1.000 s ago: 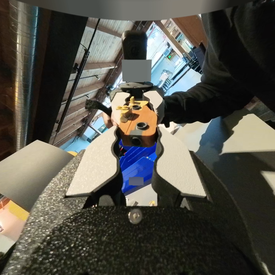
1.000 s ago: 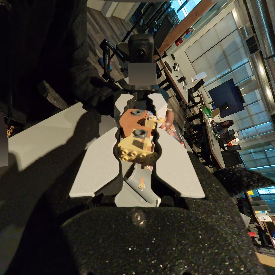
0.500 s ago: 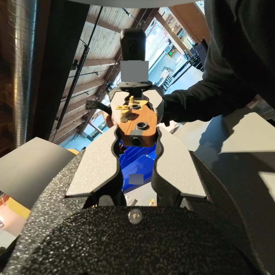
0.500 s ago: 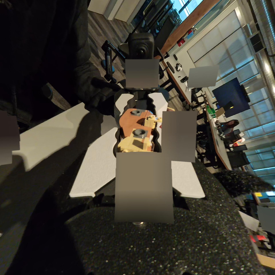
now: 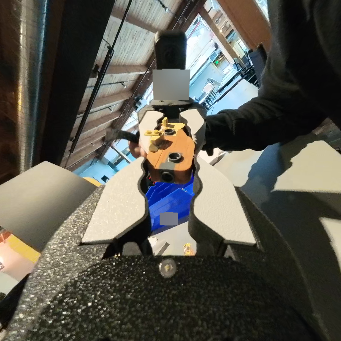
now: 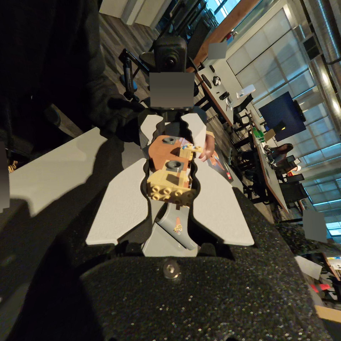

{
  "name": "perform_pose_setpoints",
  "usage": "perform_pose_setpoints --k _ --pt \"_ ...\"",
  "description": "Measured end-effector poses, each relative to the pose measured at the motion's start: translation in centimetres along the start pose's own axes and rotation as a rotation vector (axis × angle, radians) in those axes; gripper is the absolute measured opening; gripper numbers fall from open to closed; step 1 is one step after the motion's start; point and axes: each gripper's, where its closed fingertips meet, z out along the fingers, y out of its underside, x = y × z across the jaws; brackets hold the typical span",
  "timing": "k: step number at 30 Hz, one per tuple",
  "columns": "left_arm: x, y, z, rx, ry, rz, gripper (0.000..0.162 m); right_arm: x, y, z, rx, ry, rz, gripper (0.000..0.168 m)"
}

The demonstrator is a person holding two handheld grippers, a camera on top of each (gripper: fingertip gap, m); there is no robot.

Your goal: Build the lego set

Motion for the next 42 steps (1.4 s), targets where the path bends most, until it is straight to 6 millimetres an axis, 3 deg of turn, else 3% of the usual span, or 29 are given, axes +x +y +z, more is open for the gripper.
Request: perform_pose_setpoints --k 7,16,42 --pt "-0.05 0.17 0.05 -0.008 0.013 -0.05 0.046 0.34 0.49 0.37 -0.025 0.021 0.033 0.05" --pt "-0.05 0.75 0.19 -0.029 0.041 -0.146 0.046 0.21 0.65 0.44 0.012 -0.003 0.073 0.046" --pt "0.35 0.78 0.53 -0.057 0.035 -0.095 0.045 -0.18 0.9 0.13 0.026 -0.049 0.061 0.045"
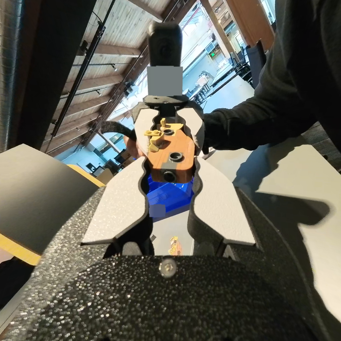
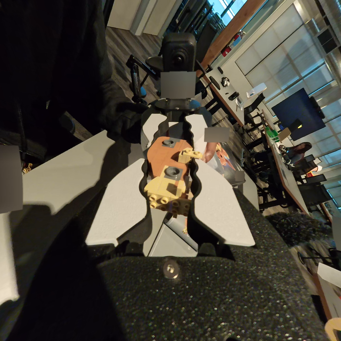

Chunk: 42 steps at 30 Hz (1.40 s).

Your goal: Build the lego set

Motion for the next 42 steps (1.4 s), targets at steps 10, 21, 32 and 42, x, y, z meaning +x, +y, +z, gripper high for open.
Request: perform_pose_setpoints --k 10,21,32,42 --pt "-0.2 -0.6 -0.3 0.031 -0.021 0.052 0.046 0.3 -0.3 0.2 -0.001 0.039 -0.015 0.047" --pt "-0.7 -0.2 -0.5 0.038 -0.044 0.031 0.046 0.8 -0.1 0.2 -0.009 0.07 -0.022 0.045" --pt "-0.8 -0.5 -0.7 0.064 -0.031 -0.01 0.043 0.7 -0.4 0.1 0.02 0.066 -0.023 0.045" --pt "-0.4 -1.0 -0.9 0.086 -0.032 0.018 0.043 0.3 -0.9 0.2 0.042 0.035 -0.021 0.045"
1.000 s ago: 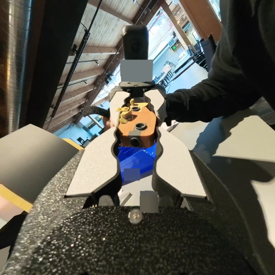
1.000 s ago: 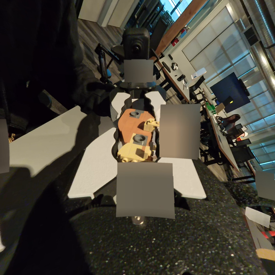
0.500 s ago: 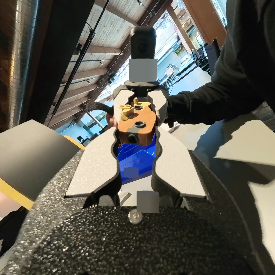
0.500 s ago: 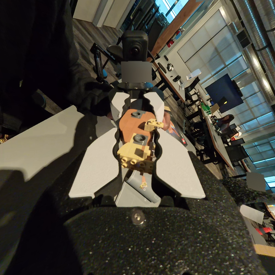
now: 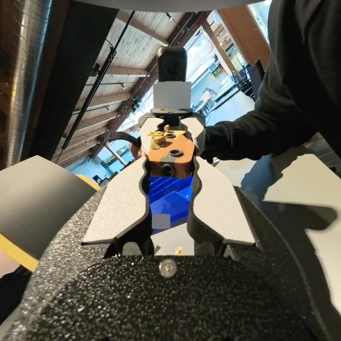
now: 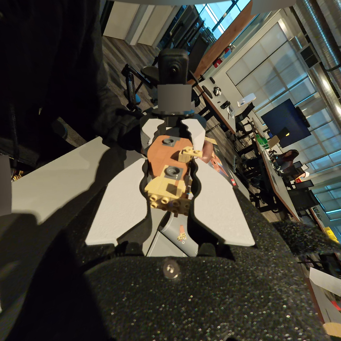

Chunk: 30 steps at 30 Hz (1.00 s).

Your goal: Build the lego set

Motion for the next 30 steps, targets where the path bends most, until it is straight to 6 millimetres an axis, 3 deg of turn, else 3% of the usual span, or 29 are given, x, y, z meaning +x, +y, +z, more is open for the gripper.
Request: perform_pose_setpoints --k 9,14,17,20,26,30 --pt "0.0 -0.2 0.1 0.025 -0.005 -0.003 0.043 0.1 -0.1 -0.2 -0.001 0.01 -0.019 0.045" --pt "-0.2 -0.2 -0.3 0.057 0.014 -0.071 0.046 0.4 0.3 -0.3 -0.081 0.094 -0.178 0.045" --pt "-1.9 -0.4 -1.3 0.103 0.011 -0.265 0.05 1.2 1.3 -0.5 -0.207 0.173 -0.327 0.044" --pt "-3.7 0.6 -1.7 0.079 -0.006 -0.539 0.05 1.9 1.8 -0.6 -0.318 0.254 -0.497 0.044" --pt "-4.5 1.6 -1.5 0.098 0.093 -1.197 0.052 3.3 3.2 -0.1 -0.563 0.402 -0.908 0.044" --pt "-5.1 3.2 -1.2 0.063 0.012 -1.341 0.054 4.1 4.2 0.3 -0.678 0.477 -1.168 0.045"
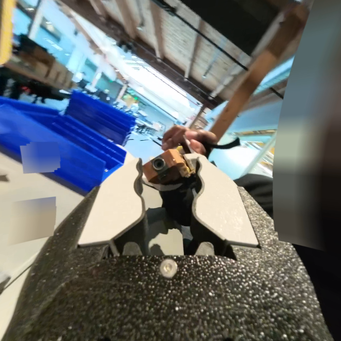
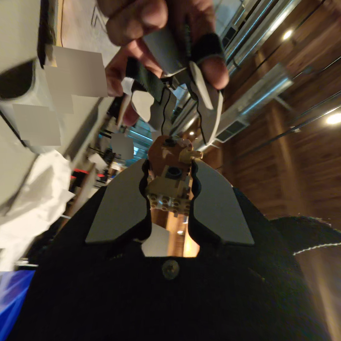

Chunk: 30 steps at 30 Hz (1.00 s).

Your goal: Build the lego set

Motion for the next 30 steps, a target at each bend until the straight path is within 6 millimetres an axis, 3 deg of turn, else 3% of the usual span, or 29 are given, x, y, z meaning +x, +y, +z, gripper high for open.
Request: perform_pose_setpoints --k 3,9,16,20,30 --pt "-0.8 0.4 0.3 -0.006 -0.041 -0.044 0.061 -0.9 -0.1 0.3 -0.017 0.028 -0.088 0.044" --pt "-2.4 1.4 0.7 -0.041 -0.128 -0.082 0.06 -1.5 0.4 0.3 -0.037 0.07 -0.148 0.044" --pt "-2.9 2.1 1.5 -0.033 -0.097 -0.173 0.06 -1.9 0.7 0.2 -0.043 0.094 -0.194 0.044" --pt "-2.5 1.8 1.7 0.018 -0.036 -0.227 0.045 -2.1 0.9 0.4 -0.056 0.098 -0.185 0.045" --pt "-2.3 0.4 1.5 0.174 0.051 -0.146 0.045 -1.8 0.3 0.5 -0.022 0.143 -0.077 0.056"
